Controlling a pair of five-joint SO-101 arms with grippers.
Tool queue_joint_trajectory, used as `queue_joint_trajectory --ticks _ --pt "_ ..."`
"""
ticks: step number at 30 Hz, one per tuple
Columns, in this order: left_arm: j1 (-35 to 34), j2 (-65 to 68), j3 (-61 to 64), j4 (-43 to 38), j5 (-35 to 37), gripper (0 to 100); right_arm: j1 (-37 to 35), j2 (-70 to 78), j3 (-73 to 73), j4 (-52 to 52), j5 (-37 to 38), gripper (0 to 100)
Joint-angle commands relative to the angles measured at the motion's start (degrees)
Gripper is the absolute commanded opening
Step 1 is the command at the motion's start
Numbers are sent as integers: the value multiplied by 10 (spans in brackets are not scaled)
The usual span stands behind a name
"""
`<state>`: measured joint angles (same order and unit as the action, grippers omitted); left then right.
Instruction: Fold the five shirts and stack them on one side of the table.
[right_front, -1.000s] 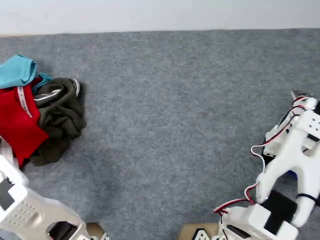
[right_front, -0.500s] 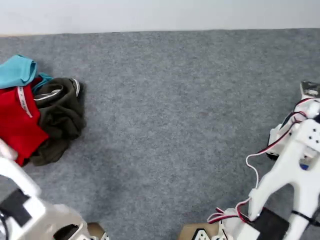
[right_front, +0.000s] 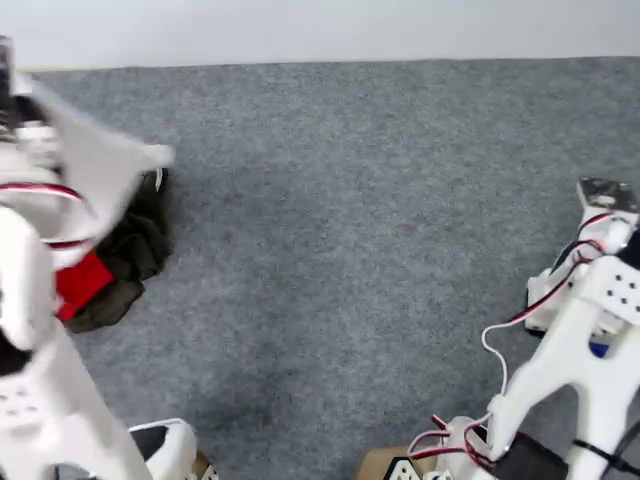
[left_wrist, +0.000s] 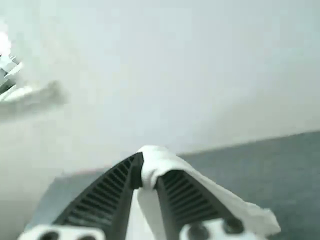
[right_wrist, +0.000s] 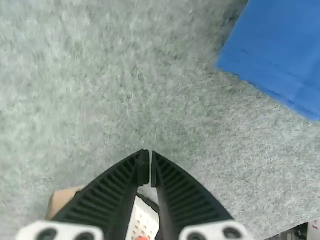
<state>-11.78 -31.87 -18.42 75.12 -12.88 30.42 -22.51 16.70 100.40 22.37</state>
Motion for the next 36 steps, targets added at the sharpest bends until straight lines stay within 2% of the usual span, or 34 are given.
queue_joint_trajectory --ticks 1,9,14,18,24,30,36 --pt "123 -16 -18 -42 18 6 -8 -40 12 25 25 9" --pt "305 50 -12 -69 15 6 -7 -76 43 24 61 9" --pt "324 86 -9 -74 14 6 -7 -78 43 24 61 9" --pt "268 112 11 -35 14 6 -7 -77 43 24 61 9" --pt "134 130 124 42 12 6 -15 -73 43 23 62 9" --pt "-23 127 255 41 -69 6 -65 -73 43 23 59 9" --pt "-165 127 334 21 -123 6 -124 -73 43 23 58 9"
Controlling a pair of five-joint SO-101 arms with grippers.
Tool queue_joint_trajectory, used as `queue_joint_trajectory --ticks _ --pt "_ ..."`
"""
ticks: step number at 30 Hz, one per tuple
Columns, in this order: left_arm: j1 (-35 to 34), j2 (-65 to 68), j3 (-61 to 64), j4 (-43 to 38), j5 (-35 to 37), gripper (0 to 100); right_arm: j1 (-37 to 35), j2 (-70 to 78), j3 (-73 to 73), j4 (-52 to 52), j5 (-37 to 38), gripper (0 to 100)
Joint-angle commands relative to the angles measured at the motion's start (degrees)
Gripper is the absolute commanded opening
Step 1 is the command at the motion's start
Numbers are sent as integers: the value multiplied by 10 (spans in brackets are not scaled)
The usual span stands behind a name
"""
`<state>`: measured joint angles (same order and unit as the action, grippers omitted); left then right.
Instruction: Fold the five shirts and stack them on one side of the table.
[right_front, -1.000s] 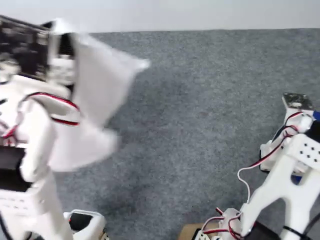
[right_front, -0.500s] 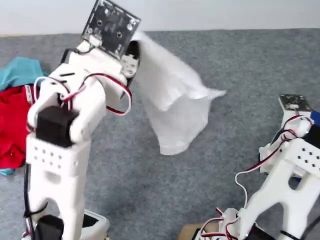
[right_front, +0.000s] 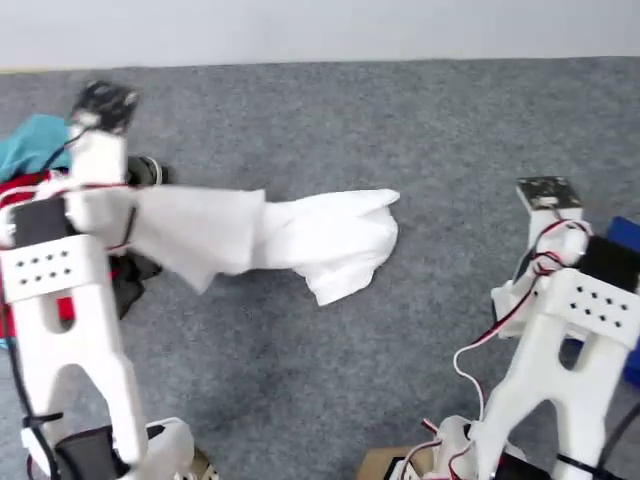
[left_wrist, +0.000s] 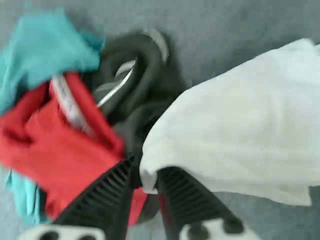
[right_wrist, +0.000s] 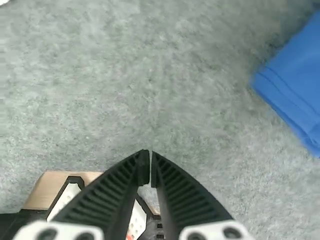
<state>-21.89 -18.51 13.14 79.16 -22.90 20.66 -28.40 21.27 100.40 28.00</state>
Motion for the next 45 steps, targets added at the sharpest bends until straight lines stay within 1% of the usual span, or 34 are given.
queue_joint_trajectory --ticks 1,4,8,10,14,17,21,23,25,28,33,36,43,45 --pt "-84 -7 28 -27 -33 8 -37 -15 -3 23 2 9" --pt "-121 -7 38 -29 -62 19 -71 -14 -4 18 2 9" --pt "-144 -7 38 -8 -69 132 -124 -14 -6 7 1 9" --pt "-146 -7 40 -2 -69 160 -154 -14 -6 2 0 9" --pt "-151 -3 48 4 -70 163 -209 -13 -16 -33 0 10" --pt "-151 -8 52 6 -70 163 -234 2 -49 -67 0 10" --pt "-131 -8 42 55 -71 162 -263 79 -115 -75 0 9" --pt "-112 -8 44 91 -91 160 -270 123 -153 -68 -3 9" --pt "-95 -6 46 127 -114 160 -270 164 -194 -54 -22 9" --pt "-85 -3 53 152 -149 160 -270 213 -245 -22 -37 9" --pt "-84 -3 136 92 -215 163 -269 248 -276 17 -40 9" --pt "-84 -3 185 78 -248 164 -267 248 -275 19 -39 9" --pt "-84 -6 251 78 -250 163 -267 248 -274 22 -39 9" --pt "-84 -4 270 57 -250 163 -268 248 -274 22 -39 9"
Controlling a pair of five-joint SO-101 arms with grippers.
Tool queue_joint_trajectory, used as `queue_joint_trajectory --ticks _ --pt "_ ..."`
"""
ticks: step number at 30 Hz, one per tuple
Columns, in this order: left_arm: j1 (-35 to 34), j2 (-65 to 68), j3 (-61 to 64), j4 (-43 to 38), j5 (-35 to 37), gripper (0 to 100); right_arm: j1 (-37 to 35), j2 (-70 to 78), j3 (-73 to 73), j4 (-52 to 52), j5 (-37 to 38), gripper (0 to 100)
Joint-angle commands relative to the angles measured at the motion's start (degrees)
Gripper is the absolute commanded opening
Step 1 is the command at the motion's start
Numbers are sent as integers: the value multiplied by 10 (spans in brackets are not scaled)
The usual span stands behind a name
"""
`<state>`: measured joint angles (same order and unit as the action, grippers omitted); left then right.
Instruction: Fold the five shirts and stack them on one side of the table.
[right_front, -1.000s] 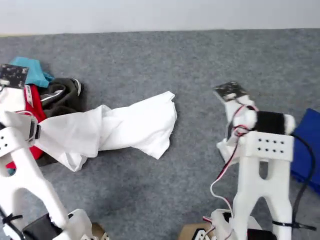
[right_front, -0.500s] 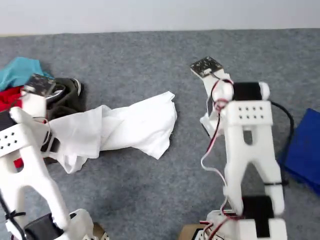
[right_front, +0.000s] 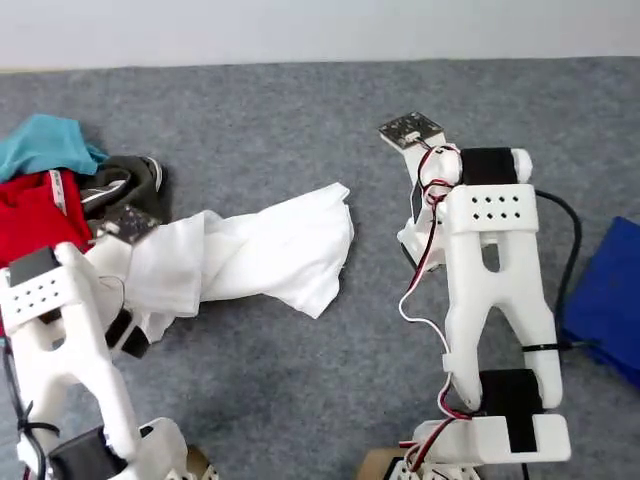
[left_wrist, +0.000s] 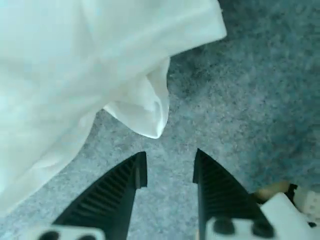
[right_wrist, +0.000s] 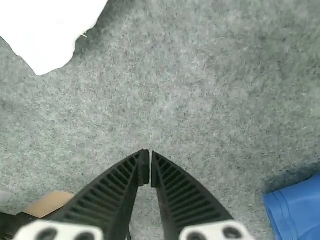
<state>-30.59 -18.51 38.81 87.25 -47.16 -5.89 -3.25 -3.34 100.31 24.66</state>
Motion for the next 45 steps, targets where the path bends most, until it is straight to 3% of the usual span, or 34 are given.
queue_joint_trajectory --ticks 1,10,23,39,45 --pt "2 -4 27 -40 -7 163 -4 -3 -28 22 -6 9" --pt "3 -3 91 -156 -5 163 -5 -3 -28 23 -6 9" --pt "66 -4 110 -165 -4 160 -5 -3 -28 23 -6 9" --pt "53 -2 125 -206 -4 158 -7 -1 -32 22 -6 9" --pt "55 -2 138 -206 -6 102 -33 1 -32 12 -6 9"
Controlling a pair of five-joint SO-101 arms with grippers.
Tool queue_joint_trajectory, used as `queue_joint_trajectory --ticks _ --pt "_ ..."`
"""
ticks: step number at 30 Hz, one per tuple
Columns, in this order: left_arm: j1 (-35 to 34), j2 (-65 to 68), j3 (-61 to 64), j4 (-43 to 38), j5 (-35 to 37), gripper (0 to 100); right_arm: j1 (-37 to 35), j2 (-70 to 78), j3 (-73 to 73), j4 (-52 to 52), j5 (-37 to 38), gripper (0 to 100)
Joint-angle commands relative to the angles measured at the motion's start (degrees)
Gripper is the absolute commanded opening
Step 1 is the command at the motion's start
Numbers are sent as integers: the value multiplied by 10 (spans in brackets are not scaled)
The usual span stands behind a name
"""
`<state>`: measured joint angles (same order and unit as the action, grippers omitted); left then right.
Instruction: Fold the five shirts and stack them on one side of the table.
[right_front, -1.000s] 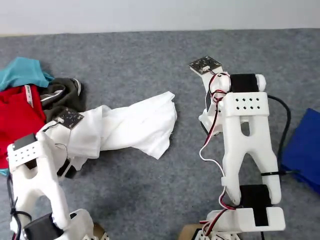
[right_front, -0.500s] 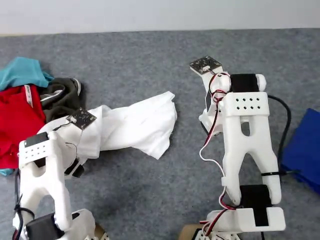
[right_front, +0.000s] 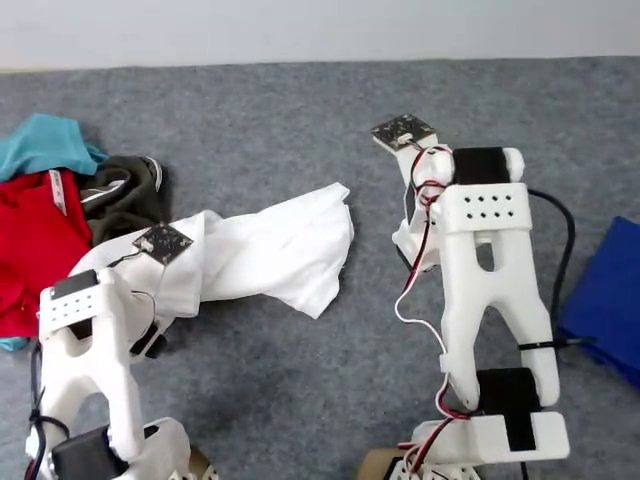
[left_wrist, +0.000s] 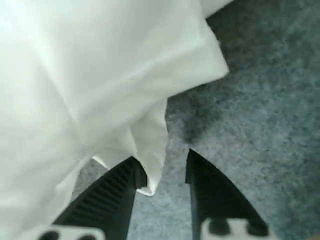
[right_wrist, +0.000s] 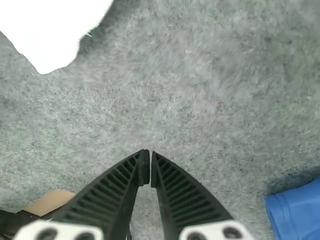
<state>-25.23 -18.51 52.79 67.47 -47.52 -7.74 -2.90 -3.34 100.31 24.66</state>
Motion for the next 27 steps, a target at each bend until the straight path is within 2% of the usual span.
queue_joint_trajectory --ticks 1,12,17,23,27 --pt "1 -2 -1 -8 -3 95 -18 -2 -32 7 -6 9" --pt "2 -2 21 -39 -2 45 -18 -1 -32 -55 -6 9" --pt "2 -3 20 -38 -2 5 -19 44 -48 -102 -6 10" --pt "0 -3 20 -39 -1 5 -56 159 -181 -87 -9 14" --pt "-1 -3 20 -39 0 5 -76 245 -309 -68 -81 95"
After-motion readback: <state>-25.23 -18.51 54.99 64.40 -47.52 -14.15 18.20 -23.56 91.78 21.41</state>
